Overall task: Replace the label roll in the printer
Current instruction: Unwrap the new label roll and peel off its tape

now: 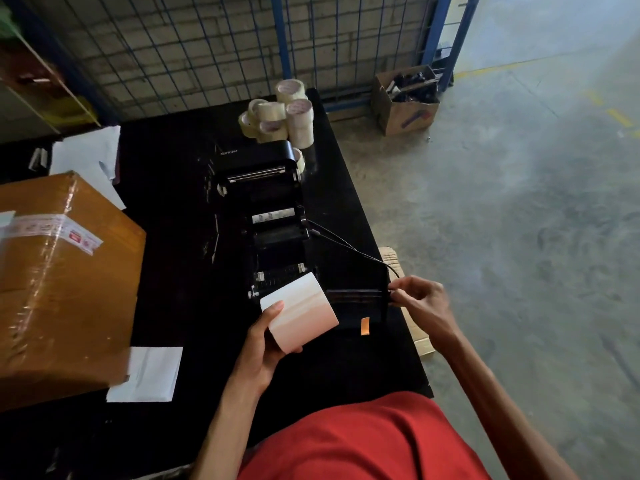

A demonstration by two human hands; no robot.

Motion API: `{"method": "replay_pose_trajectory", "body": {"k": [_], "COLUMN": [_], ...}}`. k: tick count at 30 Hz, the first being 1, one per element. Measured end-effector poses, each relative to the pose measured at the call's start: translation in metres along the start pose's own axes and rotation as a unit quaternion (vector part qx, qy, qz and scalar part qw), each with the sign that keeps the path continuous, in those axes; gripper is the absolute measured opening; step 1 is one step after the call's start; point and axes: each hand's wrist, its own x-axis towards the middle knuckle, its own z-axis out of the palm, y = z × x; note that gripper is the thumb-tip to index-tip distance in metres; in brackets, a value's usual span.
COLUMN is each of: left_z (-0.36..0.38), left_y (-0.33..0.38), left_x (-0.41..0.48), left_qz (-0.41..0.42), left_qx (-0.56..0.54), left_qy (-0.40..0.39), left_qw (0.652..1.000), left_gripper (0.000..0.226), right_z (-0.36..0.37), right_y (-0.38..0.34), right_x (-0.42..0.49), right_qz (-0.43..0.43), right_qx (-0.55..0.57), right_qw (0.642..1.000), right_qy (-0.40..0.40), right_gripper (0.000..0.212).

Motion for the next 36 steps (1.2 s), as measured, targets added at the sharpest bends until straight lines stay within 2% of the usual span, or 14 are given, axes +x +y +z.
{"method": "replay_pose_trajectory", "body": {"k": [3, 8, 10, 13, 15, 18, 23, 26, 28, 30, 33, 34, 36], "left_z": [-0.001, -0.005, -0.004, 0.004, 0.011, 0.017, 0.021, 0.039, 0.051, 0.059, 0.057, 0.051, 0.032], "left_y": [0.001, 0.001, -0.001, -0.003, -0.004, -0.002, 0.001, 0.009, 0.019, 0.032, 0.05, 0.051, 0.044], "left_x": [0.0, 0.004, 0.005, 0.005, 0.006, 0.007, 0.007, 0.005, 0.005, 0.005, 0.007, 0.009, 0.014], "left_qz": [0.001, -0.003, -0.001, 0.002, 0.007, 0.018, 0.014, -0.003, -0.004, 0.009, 0.023, 0.024, 0.034], "left_qx": [-0.017, -0.006, 0.009, 0.03, 0.045, 0.056, 0.071, 0.12, 0.184, 0.237, 0.265, 0.266, 0.307], "left_qy": [0.001, -0.017, -0.032, -0.038, -0.037, -0.034, -0.048, -0.002, 0.014, -0.007, -0.05, -0.04, 0.039], "left_qw": [1.0, 1.0, 0.999, 0.999, 0.998, 0.998, 0.996, 0.993, 0.983, 0.971, 0.963, 0.963, 0.95], "left_gripper": [0.037, 0.045, 0.044, 0.062, 0.07, 0.072, 0.06, 0.066, 0.078, 0.086, 0.079, 0.076, 0.07], "right_z": [0.001, 0.005, 0.007, 0.03, 0.049, 0.056, 0.054, 0.054, 0.052, 0.051, 0.048, 0.045, 0.04], "right_y": [0.003, -0.01, -0.018, -0.023, -0.019, -0.011, 0.002, 0.009, 0.013, 0.015, 0.014, 0.013, 0.01], "right_x": [-0.001, 0.01, 0.013, 0.005, -0.004, -0.007, -0.005, -0.008, -0.01, -0.009, -0.002, 0.0, 0.004], "right_qz": [-0.016, -0.067, -0.076, -0.067, -0.058, -0.001, 0.068, 0.085, 0.087, 0.099, 0.124, 0.128, 0.143], "right_qx": [-0.012, -0.1, -0.12, -0.114, -0.111, -0.018, 0.029, 0.121, 0.177, 0.233, 0.316, 0.334, 0.355], "right_qw": [1.0, 0.993, 0.988, 0.981, 0.981, 0.992, 0.979, 0.964, 0.957, 0.948, 0.931, 0.925, 0.917], "right_qy": [-0.014, -0.02, -0.053, -0.142, -0.148, -0.128, -0.191, -0.223, -0.215, -0.191, -0.133, -0.125, -0.116], "right_gripper": [0.02, 0.021, 0.019, 0.018, 0.014, 0.014, 0.01, 0.012, 0.025, 0.032, 0.03, 0.029, 0.036]}}
